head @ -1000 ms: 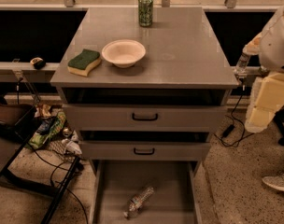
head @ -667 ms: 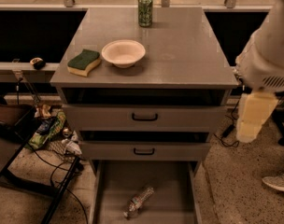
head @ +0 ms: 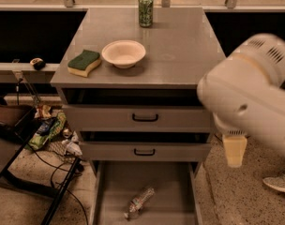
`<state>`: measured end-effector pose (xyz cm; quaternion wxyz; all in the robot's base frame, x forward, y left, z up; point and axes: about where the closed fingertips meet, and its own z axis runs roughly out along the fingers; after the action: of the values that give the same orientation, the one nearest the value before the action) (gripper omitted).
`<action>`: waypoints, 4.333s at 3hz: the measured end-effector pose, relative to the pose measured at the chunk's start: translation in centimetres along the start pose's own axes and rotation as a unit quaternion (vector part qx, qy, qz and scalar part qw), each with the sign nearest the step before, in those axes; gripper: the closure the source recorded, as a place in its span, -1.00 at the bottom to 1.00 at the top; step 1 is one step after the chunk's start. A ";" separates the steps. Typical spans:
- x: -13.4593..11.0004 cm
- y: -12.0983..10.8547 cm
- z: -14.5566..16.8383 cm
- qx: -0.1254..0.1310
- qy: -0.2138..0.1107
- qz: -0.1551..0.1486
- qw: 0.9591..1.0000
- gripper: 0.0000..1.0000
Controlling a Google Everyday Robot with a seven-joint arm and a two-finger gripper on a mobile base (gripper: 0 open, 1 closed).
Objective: Pick water bottle from bottom drawer and place on counter
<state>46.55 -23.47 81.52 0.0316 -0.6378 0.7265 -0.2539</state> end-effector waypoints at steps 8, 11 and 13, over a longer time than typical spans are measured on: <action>-18.8 14.9 34.5 -0.085 0.006 -0.234 0.968 -1.00; -27.5 17.5 41.5 -0.069 -0.057 -0.325 0.942 -1.00; -36.0 18.1 48.5 -0.027 -0.122 -0.434 0.892 -1.00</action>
Offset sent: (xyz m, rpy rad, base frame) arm -0.0198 -0.0184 -0.2030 0.0080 0.2578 -0.0157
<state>54.63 -4.46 21.98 -0.0103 -0.9162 0.3743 -0.1429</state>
